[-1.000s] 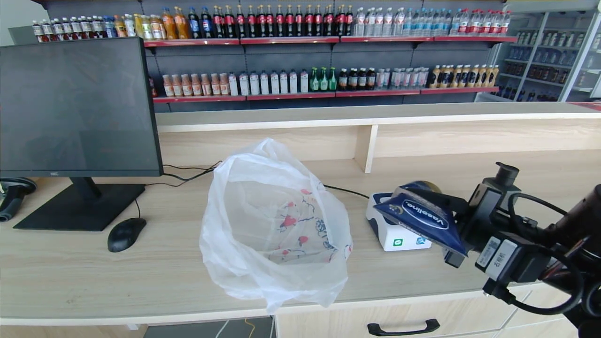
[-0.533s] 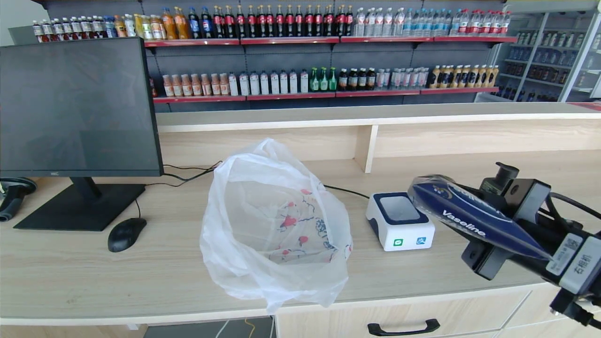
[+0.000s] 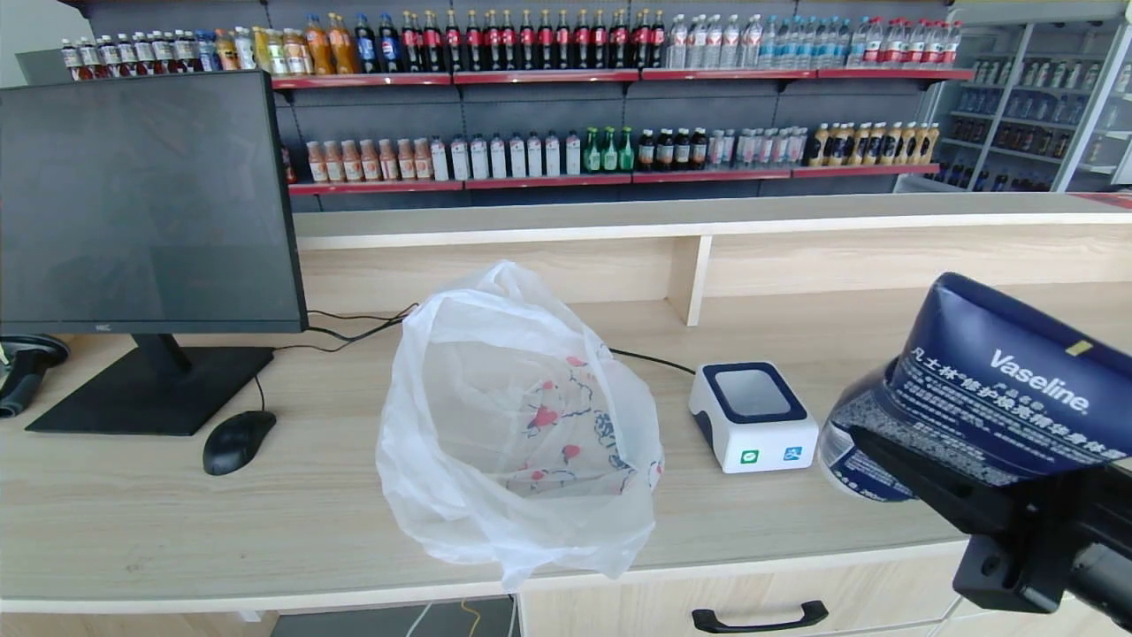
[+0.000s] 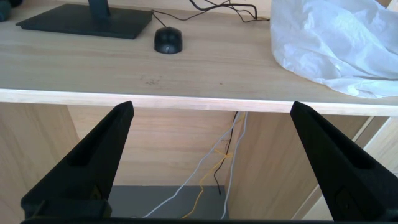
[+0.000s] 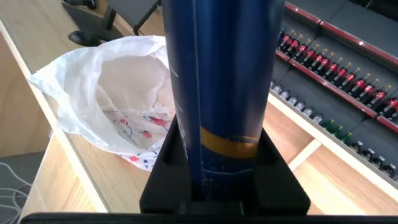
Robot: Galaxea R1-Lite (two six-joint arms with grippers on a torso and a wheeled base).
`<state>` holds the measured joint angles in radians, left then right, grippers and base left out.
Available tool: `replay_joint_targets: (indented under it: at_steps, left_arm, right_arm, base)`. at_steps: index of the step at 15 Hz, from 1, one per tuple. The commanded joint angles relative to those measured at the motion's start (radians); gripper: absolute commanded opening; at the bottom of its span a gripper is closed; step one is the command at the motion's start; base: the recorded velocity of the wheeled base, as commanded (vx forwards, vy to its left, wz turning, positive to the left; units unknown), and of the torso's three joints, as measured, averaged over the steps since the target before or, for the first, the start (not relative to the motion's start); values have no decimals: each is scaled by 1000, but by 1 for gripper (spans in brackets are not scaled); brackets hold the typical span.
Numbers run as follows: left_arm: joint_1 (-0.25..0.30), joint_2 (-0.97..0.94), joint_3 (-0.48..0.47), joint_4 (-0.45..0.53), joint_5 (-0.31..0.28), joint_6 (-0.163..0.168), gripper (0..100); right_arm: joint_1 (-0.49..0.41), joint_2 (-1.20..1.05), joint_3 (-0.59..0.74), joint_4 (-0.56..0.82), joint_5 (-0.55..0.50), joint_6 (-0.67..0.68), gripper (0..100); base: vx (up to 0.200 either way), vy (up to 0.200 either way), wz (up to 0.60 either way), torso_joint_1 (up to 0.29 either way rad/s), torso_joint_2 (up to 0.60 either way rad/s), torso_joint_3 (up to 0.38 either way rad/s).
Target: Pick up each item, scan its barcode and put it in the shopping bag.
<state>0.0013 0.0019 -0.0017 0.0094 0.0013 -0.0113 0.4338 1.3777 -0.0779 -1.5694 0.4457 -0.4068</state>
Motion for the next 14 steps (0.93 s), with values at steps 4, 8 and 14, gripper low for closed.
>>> replay_joint_targets:
  at_steps: [4, 8, 14]
  left_arm:
    - [0, 0, 0, 0, 0, -1, 100]
    - [-1, 0, 0, 0, 0, 2, 100]
    - [0, 0, 0, 0, 0, 7, 100]
  right_arm:
    - [-7, -57, -2, -1, -199, 276, 0]
    - [-4, -58, 47, -1, -334, 347, 0]
    - [-6, 24, 53, -1, -335, 338, 0]
  base:
    - [0, 0, 0, 0, 0, 0]
    - [0, 0, 0, 0, 0, 0]
    - [0, 0, 0, 0, 0, 0]
